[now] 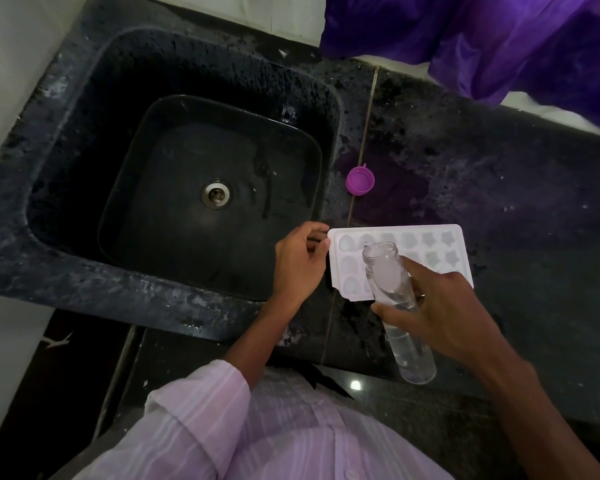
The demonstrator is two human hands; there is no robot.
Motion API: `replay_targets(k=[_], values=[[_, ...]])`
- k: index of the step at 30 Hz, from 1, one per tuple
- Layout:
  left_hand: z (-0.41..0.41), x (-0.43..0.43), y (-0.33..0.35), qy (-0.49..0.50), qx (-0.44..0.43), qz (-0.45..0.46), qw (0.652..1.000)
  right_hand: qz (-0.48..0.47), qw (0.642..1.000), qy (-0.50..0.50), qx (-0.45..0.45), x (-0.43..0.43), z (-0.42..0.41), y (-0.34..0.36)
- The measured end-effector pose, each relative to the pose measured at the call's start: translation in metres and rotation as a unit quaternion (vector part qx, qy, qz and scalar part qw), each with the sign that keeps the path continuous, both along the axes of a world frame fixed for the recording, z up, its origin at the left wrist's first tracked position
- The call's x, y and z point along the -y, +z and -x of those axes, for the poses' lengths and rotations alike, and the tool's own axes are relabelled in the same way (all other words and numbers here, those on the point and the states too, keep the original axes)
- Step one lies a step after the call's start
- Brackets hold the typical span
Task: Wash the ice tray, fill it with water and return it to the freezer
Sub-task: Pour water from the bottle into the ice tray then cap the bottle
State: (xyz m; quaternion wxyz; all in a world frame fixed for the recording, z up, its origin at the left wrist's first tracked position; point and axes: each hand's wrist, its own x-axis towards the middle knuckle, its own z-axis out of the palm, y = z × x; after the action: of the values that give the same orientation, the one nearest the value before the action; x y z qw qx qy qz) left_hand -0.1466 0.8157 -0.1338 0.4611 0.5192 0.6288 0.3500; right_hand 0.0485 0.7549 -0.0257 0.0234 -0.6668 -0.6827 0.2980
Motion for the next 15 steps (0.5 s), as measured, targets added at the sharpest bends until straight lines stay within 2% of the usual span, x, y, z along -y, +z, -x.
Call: replay_targets(k=[10,15], values=[[-0.0031,-0.0001,-0.0023,0.051,0.101,0.078,0.990,0.011,1.000,-0.010,0.013,-0.0060,0.0002,-0.0010],[-0.0033,-0.0007,-0.0025,0.055,0.108,0.086,0.989,0.010,1.000,-0.018,0.006,-0.0067,-0.0019,0.0000]])
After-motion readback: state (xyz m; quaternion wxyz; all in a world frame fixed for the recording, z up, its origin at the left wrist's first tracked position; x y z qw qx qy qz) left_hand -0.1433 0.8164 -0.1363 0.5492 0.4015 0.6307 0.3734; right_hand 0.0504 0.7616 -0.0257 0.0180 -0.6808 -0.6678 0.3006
